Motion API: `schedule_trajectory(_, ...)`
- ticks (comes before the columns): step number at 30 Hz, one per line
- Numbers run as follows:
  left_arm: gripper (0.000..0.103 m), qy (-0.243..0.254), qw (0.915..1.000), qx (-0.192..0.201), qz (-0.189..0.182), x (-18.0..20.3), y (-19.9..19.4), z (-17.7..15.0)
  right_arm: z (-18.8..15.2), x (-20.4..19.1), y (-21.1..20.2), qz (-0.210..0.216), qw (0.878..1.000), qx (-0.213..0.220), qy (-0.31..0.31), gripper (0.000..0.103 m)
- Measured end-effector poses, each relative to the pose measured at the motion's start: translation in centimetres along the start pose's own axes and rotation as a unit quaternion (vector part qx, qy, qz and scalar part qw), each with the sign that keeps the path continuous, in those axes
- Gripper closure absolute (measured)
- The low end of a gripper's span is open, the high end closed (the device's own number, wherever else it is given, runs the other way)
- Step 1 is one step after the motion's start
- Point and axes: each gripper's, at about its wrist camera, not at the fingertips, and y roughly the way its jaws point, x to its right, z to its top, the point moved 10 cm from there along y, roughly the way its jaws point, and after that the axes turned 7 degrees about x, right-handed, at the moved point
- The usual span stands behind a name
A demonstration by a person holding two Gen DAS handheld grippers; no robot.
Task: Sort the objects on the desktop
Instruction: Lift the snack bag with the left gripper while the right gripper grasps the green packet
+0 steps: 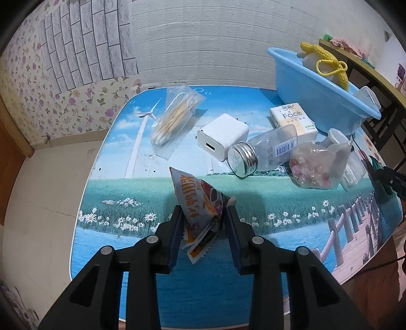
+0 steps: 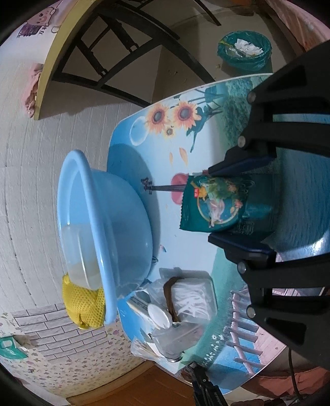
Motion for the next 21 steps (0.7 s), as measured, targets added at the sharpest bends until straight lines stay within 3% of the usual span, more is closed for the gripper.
schedule_trajectory(6,0.065,0.001,0.9999,0.014,-0.001,0.0,0.5,0.4,-0.1,-0.5,0.2,0.003,1.0,-0.006,-0.004,0.058)
schedule_trajectory(9,0.071,-0.003,0.9999,0.016,-0.004,0.0,0.5,0.6,0.0,-0.6,0.1,0.004,1.0,-0.005,-0.007,0.058)
schedule_trajectory(21,0.073,-0.019,0.9998,0.005,-0.007,0.4,-1.7,1.7,2.7,-1.1,-2.7,0.02,0.999,0.025,-0.005,0.058)
